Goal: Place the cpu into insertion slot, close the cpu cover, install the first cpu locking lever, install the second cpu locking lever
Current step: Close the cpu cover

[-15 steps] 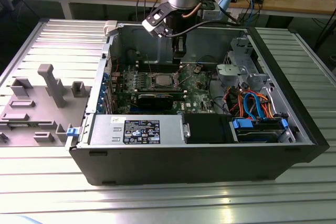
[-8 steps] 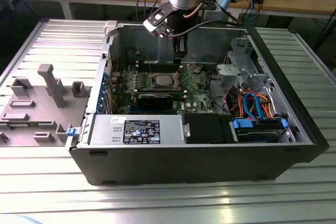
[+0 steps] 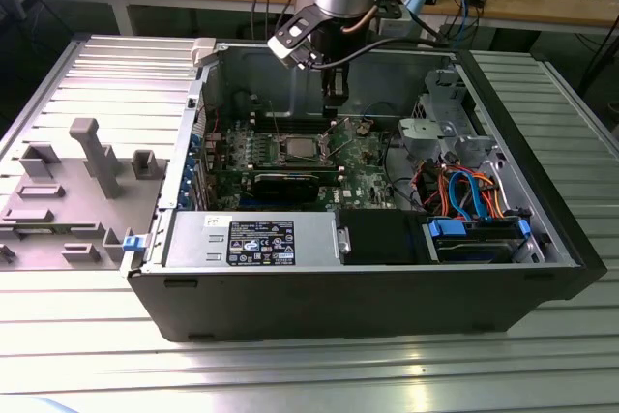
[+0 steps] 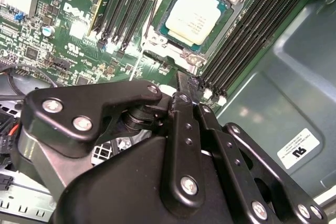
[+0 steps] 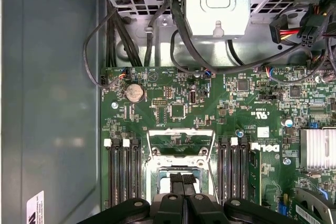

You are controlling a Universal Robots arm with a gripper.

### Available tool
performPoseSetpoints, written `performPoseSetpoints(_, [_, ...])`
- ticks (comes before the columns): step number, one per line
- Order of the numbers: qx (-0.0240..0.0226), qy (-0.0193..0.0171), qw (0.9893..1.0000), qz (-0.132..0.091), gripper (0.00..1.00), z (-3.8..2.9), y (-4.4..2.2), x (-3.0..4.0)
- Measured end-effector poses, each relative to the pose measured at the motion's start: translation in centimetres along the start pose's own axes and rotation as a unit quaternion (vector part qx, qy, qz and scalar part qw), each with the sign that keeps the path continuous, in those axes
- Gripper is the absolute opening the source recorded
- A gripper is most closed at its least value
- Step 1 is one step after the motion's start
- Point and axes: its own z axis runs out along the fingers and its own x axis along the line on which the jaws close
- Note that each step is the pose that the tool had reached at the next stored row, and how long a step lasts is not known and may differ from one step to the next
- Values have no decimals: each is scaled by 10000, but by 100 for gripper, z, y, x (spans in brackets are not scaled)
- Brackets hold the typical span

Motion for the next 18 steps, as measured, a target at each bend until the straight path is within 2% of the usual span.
performPoseSetpoints(18, [0,0,10000,0,11,1,49,0])
